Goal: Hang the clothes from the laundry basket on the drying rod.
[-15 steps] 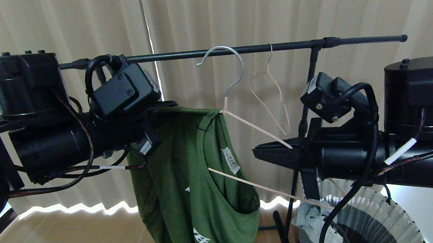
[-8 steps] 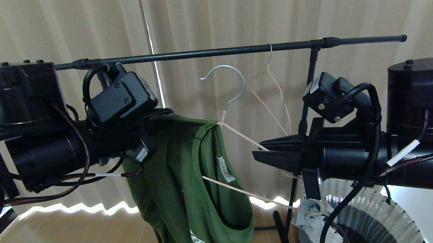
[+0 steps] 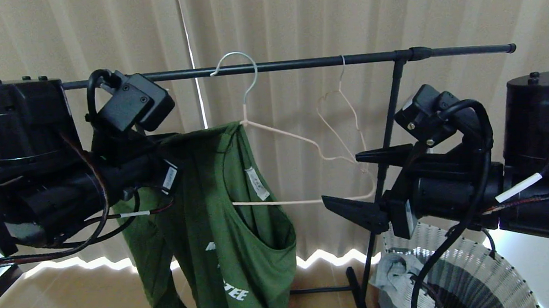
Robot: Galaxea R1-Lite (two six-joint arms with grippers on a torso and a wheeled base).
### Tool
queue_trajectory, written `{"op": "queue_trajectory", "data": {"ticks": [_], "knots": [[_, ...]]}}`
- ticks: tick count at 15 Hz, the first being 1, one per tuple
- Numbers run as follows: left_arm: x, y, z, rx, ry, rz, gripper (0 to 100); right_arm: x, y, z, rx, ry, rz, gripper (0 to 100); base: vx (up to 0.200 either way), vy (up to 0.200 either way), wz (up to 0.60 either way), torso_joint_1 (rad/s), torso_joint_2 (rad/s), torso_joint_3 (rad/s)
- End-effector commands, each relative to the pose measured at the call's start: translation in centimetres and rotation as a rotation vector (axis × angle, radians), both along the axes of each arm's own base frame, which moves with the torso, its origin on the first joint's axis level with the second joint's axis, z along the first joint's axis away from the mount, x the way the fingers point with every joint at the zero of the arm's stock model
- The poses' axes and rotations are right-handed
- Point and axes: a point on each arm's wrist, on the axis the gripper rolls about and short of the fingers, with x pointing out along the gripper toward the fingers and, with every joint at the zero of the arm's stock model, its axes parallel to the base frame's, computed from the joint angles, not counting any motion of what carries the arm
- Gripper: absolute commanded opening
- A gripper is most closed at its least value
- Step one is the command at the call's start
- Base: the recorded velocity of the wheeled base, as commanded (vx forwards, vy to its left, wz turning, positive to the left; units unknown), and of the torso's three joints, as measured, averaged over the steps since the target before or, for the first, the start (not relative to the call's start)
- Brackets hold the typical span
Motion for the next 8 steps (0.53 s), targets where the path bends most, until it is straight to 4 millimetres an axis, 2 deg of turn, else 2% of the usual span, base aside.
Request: {"op": "queue_trajectory", "data": {"ticks": [1,4,6,8], "knots": [[-0.2,-0.2,0.3,-0.054,0.005,0.019,0,-0.2,0.0,-0.6,-0.019,0.012,-0.009,100,0.000,0.000,0.00,0.000,0.00,0.000],[-0.3,-0.1,0.6,-0.090,0.000,0.085,0,-0.4,0.4,-0.8,-0.019,0.025,0.004,100,0.000,0.000,0.00,0.000,0.00,0.000],[-1.0,-0.9,0.9,-0.155,0.009,0.057,0,-0.4,1.3,-2.1,-0.044,0.063,0.024,100,0.000,0.000,0.00,0.000,0.00,0.000],[-2.0,-1.2,1.7,-0.178,-0.012,0.029,0,0.5,2.1,-2.7,-0.039,0.100,0.010,100,0.000,0.000,0.00,0.000,0.00,0.000]]}}
